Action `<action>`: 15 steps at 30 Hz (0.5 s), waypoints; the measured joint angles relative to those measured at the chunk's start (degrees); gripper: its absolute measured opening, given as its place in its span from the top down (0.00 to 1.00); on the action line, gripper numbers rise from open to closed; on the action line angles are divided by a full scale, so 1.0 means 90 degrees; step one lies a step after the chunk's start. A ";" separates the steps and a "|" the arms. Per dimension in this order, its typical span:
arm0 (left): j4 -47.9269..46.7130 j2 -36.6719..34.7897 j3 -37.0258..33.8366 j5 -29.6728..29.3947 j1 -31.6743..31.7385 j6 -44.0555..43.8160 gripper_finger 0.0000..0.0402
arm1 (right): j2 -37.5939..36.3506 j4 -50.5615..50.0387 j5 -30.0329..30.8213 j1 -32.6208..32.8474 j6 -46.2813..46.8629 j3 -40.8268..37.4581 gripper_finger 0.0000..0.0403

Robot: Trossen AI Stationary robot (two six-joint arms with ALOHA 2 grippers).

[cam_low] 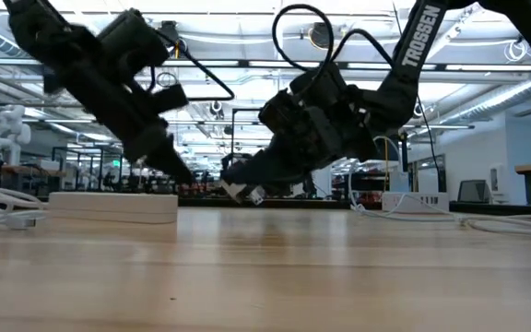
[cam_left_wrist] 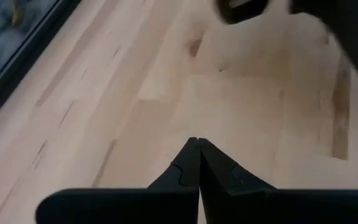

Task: Insert USB
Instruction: Insert the black charger adapter into the white outlet extension

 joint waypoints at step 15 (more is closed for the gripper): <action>-0.7287 -0.0355 0.1485 -0.0116 -0.0689 -0.5371 1.00 | -0.0011 -0.0382 -0.0023 0.0005 -0.0259 0.0011 0.71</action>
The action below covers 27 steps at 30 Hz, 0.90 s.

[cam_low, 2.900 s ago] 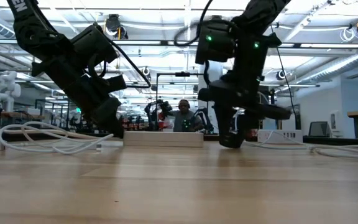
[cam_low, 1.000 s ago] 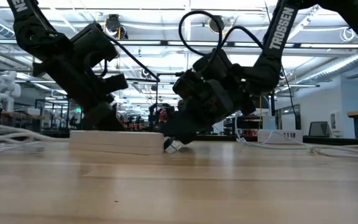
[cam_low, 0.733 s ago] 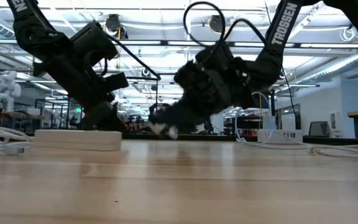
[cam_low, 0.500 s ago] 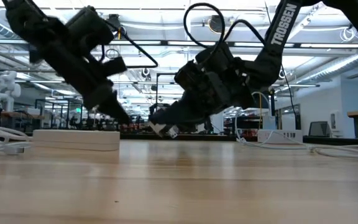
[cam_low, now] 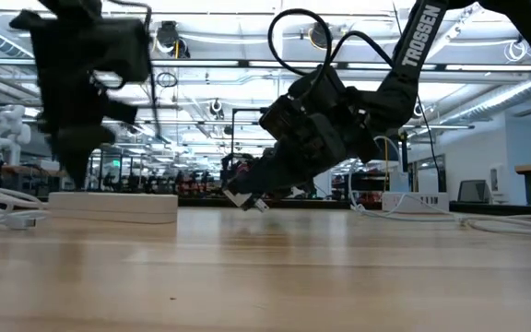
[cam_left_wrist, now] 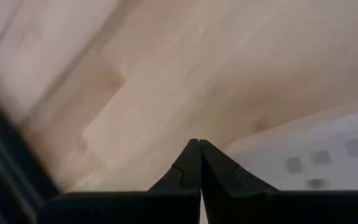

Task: Insert USB
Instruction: Insert the black charger adapter into the white outlet extension

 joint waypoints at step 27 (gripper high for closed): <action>0.3112 0.0633 -0.0276 -0.0510 -0.0097 0.1779 1.00 | -0.0656 -0.0319 -0.0053 0.0153 -0.0169 0.0007 0.71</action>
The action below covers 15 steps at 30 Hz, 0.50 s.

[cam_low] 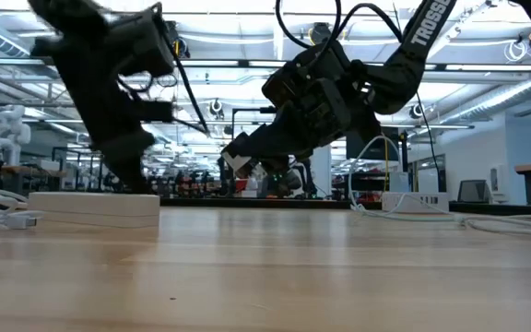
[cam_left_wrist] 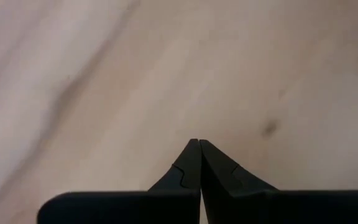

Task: Insert USB
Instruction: Insert the black charger adapter into the white outlet extension

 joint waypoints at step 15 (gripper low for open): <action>-0.4054 -0.0277 0.0798 0.1755 -0.1619 -0.2081 1.00 | 0.0002 -0.0291 0.0029 -0.0018 -0.0193 0.0000 0.71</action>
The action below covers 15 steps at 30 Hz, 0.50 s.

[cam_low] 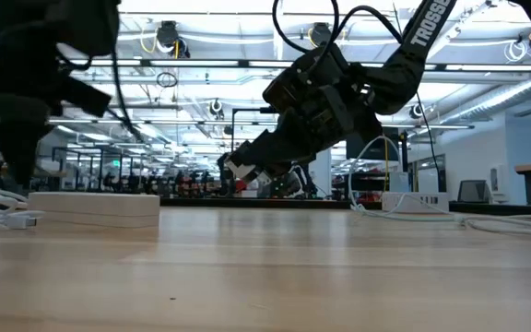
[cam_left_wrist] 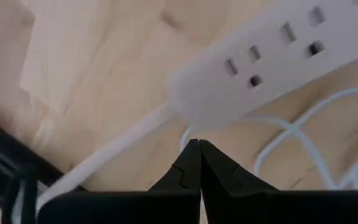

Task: Insert USB
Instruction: Insert the black charger adapter into the white outlet extension

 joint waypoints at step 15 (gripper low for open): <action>0.2209 0.0024 -0.1134 -0.1421 0.0106 0.0107 1.00 | 0.0000 0.0021 0.0002 0.0001 -0.0002 0.0000 0.71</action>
